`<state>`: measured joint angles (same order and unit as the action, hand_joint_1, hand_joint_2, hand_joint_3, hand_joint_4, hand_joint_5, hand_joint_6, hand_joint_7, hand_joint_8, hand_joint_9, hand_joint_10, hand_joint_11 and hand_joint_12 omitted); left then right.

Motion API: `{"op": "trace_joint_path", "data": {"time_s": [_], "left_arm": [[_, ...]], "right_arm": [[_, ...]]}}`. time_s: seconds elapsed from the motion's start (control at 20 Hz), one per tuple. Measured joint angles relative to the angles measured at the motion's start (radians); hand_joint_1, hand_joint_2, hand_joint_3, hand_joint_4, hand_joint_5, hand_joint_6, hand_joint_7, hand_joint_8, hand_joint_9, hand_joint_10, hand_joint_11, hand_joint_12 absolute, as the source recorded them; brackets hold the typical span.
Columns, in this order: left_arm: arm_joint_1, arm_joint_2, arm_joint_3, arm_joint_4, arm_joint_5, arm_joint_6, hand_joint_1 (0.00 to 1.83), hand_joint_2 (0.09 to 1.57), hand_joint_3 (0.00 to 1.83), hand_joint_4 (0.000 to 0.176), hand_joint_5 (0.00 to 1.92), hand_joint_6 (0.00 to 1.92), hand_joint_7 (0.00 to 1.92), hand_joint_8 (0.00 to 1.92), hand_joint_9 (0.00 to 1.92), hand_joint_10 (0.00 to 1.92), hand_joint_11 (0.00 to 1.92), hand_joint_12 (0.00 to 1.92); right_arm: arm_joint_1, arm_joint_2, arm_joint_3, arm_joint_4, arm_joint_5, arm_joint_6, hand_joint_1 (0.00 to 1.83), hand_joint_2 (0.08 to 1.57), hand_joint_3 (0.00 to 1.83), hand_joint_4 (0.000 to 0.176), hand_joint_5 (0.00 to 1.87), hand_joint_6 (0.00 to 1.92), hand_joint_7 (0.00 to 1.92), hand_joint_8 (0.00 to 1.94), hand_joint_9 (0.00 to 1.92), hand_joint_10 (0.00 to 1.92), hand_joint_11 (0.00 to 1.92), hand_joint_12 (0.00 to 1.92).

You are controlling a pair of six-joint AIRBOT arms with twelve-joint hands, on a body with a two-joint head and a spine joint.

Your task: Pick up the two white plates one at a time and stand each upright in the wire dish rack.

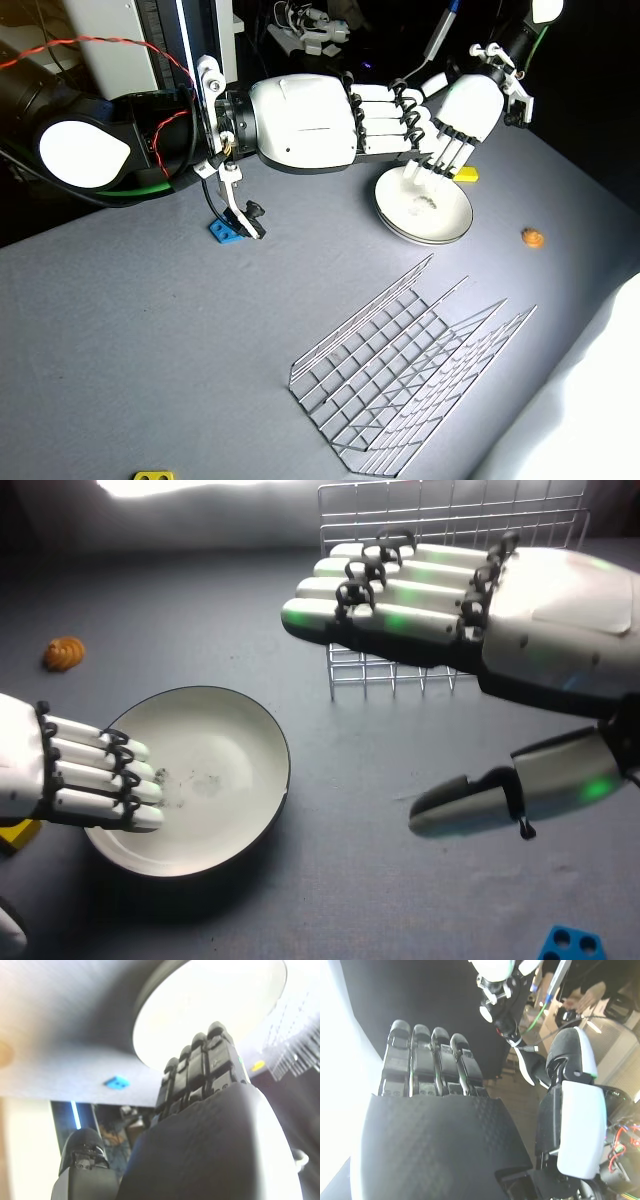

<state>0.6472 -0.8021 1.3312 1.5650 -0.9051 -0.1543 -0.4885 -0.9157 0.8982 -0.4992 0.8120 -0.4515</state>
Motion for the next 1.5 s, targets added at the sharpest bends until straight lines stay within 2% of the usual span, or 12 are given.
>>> {"op": "trace_joint_path", "data": {"time_s": [0.6,0.75,0.85,0.95,1.15,1.3,1.5], "left_arm": [[0.037,-0.027,0.063,-0.008,0.005,0.004,0.00,1.03,0.00,0.000,0.00,0.00,0.00,0.00,0.00,0.00,0.00,0.00],[0.046,-0.034,0.066,-0.003,0.005,0.004,0.00,1.03,0.00,0.000,0.00,0.00,0.00,0.00,0.00,0.00,0.00,0.00],[0.050,-0.036,0.066,-0.005,0.005,0.005,0.00,1.04,0.00,0.000,0.00,0.00,0.00,0.00,0.00,0.00,0.00,0.00],[0.053,-0.037,0.069,-0.005,0.003,0.005,0.00,1.03,0.00,0.000,0.00,0.00,0.00,0.00,0.00,0.00,0.00,0.00],[0.056,-0.046,0.077,-0.006,0.008,0.005,0.00,1.02,0.00,0.000,0.00,0.00,0.00,0.00,0.00,0.00,0.00,0.00],[0.065,-0.050,0.077,-0.013,0.011,0.011,0.00,1.03,0.00,0.000,0.00,0.00,0.00,0.00,0.00,0.00,0.00,0.00],[0.065,-0.055,0.073,-0.014,0.014,0.016,0.00,1.02,0.00,0.000,0.00,0.00,0.00,0.00,0.00,0.00,0.00,0.00]], "right_arm": [[-0.021,-0.032,0.010,0.008,0.005,-0.048,0.42,1.06,0.01,0.000,0.00,0.00,0.00,0.00,0.00,0.00,0.00,0.00],[-0.024,-0.037,0.012,0.001,-0.004,-0.060,0.46,1.05,0.00,0.000,0.00,0.00,0.00,0.00,0.00,0.00,0.00,0.00],[-0.024,-0.038,0.012,0.000,-0.001,-0.063,0.39,1.06,0.01,0.000,0.00,0.00,0.00,0.00,0.00,0.00,0.00,0.00],[-0.027,-0.038,0.013,0.000,-0.001,-0.064,0.42,1.05,0.00,0.000,0.00,0.00,0.00,0.00,0.00,0.00,0.00,0.00],[-0.035,-0.038,0.013,-0.034,0.006,-0.066,0.46,1.04,0.00,0.000,0.00,0.00,0.00,0.00,0.00,0.00,0.00,0.00],[-0.035,-0.066,0.029,-0.060,0.021,-0.064,0.45,1.05,0.00,0.000,0.00,0.00,0.00,0.00,0.00,0.00,0.00,0.00],[-0.035,-0.070,0.044,-0.149,0.060,0.002,0.44,1.05,0.00,0.000,0.00,0.00,0.00,0.00,0.00,0.00,0.00,0.00]]}}
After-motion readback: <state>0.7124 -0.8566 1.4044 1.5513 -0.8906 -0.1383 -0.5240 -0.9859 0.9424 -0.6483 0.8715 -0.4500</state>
